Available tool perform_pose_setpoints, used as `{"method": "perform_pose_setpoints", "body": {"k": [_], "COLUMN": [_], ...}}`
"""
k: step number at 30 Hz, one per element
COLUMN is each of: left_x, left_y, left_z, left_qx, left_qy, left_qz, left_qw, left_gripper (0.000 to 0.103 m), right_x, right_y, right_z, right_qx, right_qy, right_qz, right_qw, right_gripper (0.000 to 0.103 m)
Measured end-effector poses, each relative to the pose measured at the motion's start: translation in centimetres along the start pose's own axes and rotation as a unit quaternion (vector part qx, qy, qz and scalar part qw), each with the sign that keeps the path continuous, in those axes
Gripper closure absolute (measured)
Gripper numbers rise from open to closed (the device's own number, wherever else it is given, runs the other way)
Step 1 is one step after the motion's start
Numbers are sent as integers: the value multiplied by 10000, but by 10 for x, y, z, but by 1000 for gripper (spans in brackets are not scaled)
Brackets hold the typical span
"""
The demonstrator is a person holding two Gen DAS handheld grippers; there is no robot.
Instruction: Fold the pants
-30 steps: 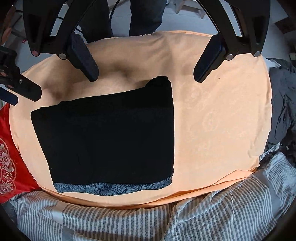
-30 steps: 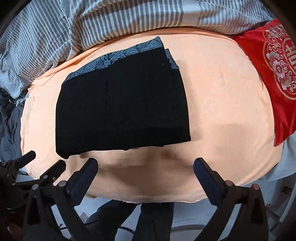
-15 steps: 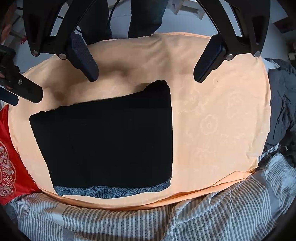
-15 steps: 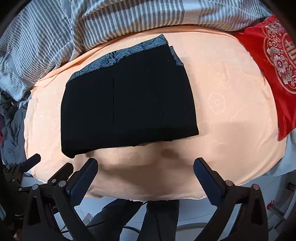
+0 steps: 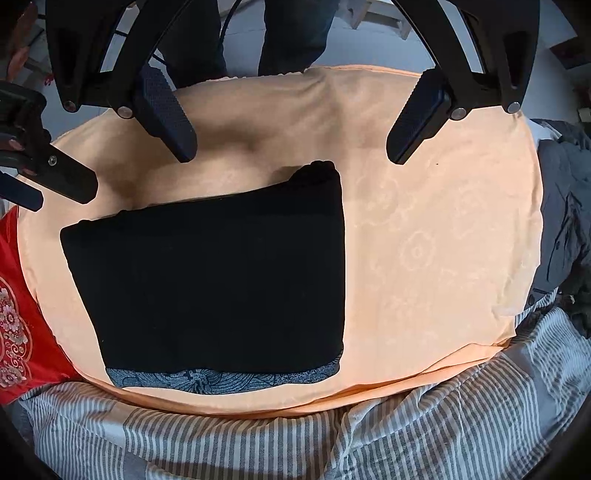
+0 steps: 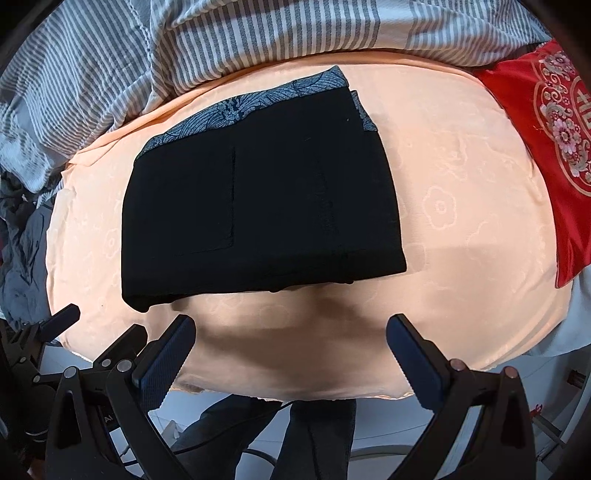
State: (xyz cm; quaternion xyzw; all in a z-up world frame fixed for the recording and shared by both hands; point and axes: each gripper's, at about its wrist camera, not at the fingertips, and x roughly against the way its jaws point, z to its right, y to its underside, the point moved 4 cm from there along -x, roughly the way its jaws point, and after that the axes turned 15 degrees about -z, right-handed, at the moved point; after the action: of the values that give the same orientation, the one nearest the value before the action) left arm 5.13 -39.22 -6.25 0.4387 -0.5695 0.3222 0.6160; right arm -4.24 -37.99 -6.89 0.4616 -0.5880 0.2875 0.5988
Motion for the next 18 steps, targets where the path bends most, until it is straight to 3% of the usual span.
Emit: {"method": "perform_pose_setpoints", "body": {"k": [18], "left_x": [-3], "left_y": [-4], "left_z": [0], "left_qx": [-24], "left_qy": [-77], "left_qz": [-4], "left_qw": [10000], "left_gripper": [0], "right_x": [1], "right_y": [-4], "right_z": [-1], "right_qx": [72], "right_qy": [71], "right_qz": [12], "right_qw": [9999], "right_gripper": [0]}}
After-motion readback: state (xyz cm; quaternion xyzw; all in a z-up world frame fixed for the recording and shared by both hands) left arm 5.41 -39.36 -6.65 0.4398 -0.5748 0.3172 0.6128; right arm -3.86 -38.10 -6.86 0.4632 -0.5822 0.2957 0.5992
